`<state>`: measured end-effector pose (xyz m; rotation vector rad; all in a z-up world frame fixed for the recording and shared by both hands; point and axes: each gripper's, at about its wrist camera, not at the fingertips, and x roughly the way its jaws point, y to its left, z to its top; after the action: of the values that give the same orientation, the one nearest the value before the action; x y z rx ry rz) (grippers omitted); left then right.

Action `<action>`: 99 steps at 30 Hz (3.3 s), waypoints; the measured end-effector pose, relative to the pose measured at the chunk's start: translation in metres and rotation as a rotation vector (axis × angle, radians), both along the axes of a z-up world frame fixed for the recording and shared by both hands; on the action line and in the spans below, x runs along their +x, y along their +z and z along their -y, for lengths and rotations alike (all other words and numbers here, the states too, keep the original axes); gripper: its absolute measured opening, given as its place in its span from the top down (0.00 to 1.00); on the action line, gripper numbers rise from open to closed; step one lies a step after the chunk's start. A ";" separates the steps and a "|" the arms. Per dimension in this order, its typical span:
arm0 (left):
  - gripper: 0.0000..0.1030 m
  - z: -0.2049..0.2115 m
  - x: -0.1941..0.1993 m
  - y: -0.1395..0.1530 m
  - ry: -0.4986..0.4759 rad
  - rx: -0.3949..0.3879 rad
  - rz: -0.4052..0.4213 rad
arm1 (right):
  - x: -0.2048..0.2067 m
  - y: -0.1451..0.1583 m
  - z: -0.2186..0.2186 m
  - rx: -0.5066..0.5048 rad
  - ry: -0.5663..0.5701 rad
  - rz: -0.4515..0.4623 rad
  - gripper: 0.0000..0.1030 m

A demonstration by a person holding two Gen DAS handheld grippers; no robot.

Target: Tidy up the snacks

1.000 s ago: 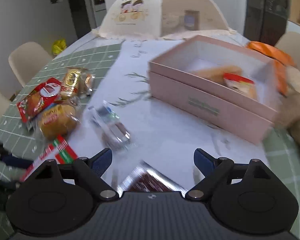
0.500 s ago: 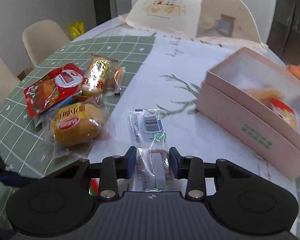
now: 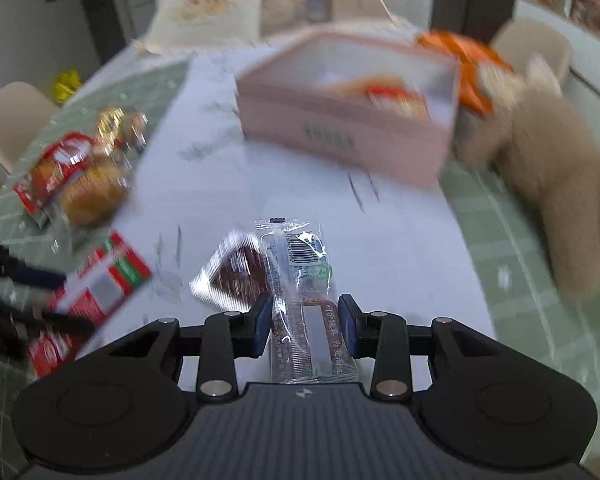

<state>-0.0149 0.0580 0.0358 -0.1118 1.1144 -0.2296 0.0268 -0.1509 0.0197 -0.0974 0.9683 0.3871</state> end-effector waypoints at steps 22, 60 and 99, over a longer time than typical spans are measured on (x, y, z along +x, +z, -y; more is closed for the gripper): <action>0.40 0.040 -0.003 0.000 -0.173 0.177 0.028 | -0.012 0.030 -0.010 0.045 0.110 0.059 0.66; 0.48 -0.025 0.067 0.049 0.121 -0.222 0.147 | 0.148 0.170 0.040 0.252 -0.126 0.309 0.31; 0.50 -0.083 0.018 0.023 0.247 -0.200 0.112 | 0.106 0.006 -0.131 -0.066 0.241 0.016 0.57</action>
<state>0.0035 0.1413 0.0584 -0.4080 0.9546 -0.1239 0.1325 -0.0198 0.0253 -0.2783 0.9565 0.5752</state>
